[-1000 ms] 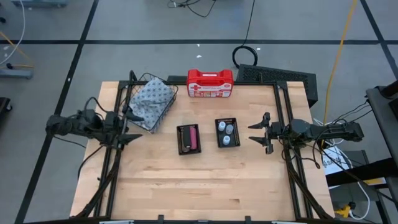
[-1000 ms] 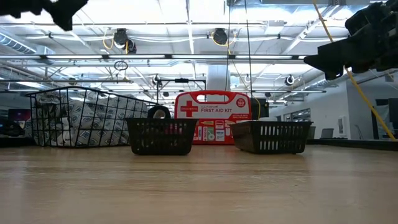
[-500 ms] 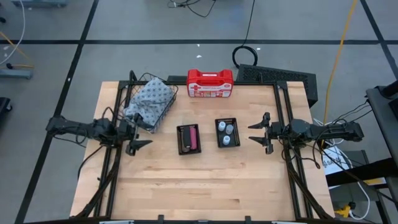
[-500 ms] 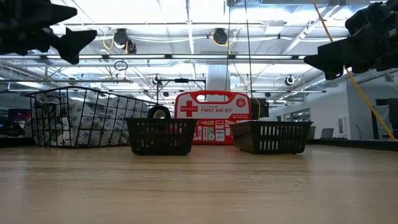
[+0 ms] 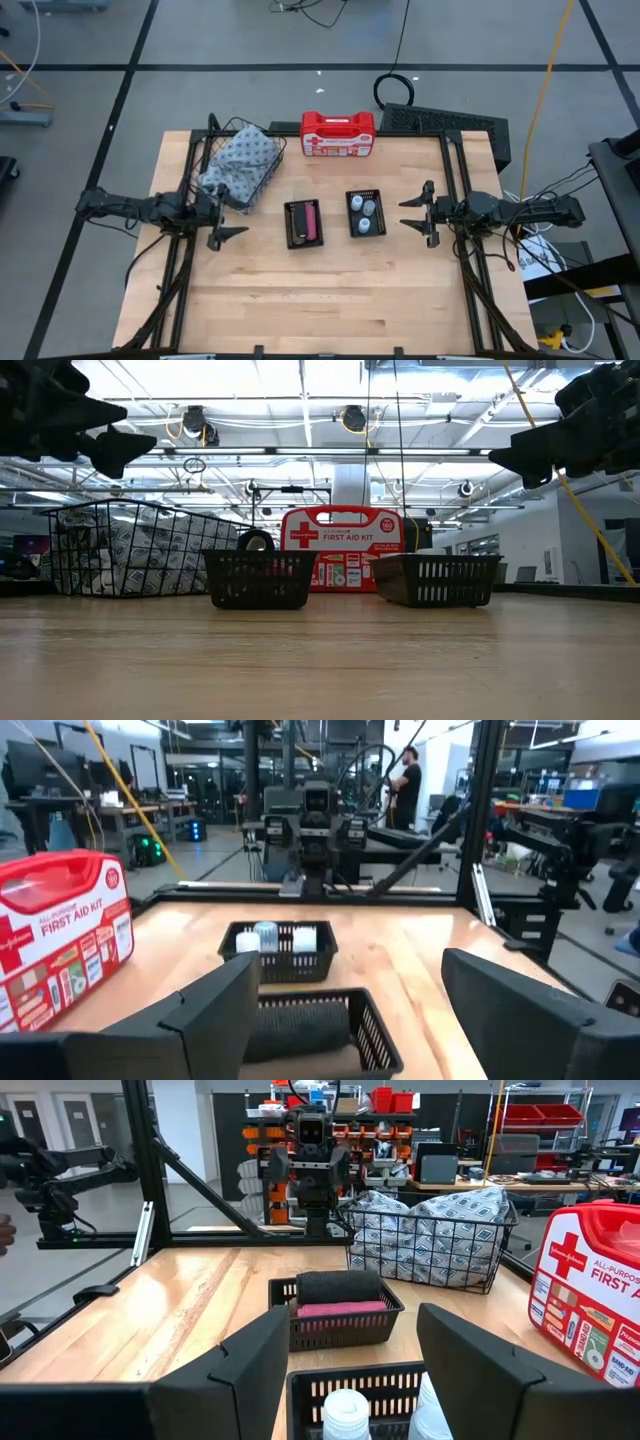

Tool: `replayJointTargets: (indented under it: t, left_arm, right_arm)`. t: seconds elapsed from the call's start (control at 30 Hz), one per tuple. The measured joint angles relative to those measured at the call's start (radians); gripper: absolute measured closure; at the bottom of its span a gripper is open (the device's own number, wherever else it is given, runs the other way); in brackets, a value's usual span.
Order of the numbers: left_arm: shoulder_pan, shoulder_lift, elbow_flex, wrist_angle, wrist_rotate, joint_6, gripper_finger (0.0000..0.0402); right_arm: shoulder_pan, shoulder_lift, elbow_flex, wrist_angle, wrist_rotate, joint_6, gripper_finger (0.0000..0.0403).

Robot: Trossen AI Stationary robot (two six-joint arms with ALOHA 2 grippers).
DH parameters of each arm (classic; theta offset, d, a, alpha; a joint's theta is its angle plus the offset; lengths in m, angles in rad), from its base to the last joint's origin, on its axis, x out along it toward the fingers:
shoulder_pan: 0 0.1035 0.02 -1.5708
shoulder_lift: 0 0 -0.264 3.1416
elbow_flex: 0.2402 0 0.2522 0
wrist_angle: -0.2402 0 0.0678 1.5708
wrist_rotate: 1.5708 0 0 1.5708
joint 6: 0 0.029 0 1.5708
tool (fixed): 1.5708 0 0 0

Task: Pick & Place Medicine items
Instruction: Return to Home Position

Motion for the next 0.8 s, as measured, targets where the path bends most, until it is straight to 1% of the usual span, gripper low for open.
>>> replayJointTargets:
  t: [0.17, 0.33, 0.47, 0.8]
  left_arm:
    - [0.000, 0.001, 0.000, -0.024, -0.001, 0.003, 0.0091]
    - [0.000, 0.001, 0.000, -0.024, -0.001, 0.064, 0.0086]
    - [0.000, 0.001, 0.000, -0.024, -0.001, 0.065, 0.0083]
    - [0.000, 0.001, 0.000, -0.024, -0.001, 0.067, 0.0093]
  right_arm:
    - [0.000, 0.000, 0.000, 0.000, 0.000, 0.000, 0.0193]
    - [0.000, 0.000, 0.000, 0.000, 0.000, 0.000, 0.0193]
    - [0.000, 0.000, 0.000, 0.000, 0.000, 0.000, 0.0193]
    - [0.000, 0.000, 0.000, 0.000, 0.000, 0.000, 0.0193]
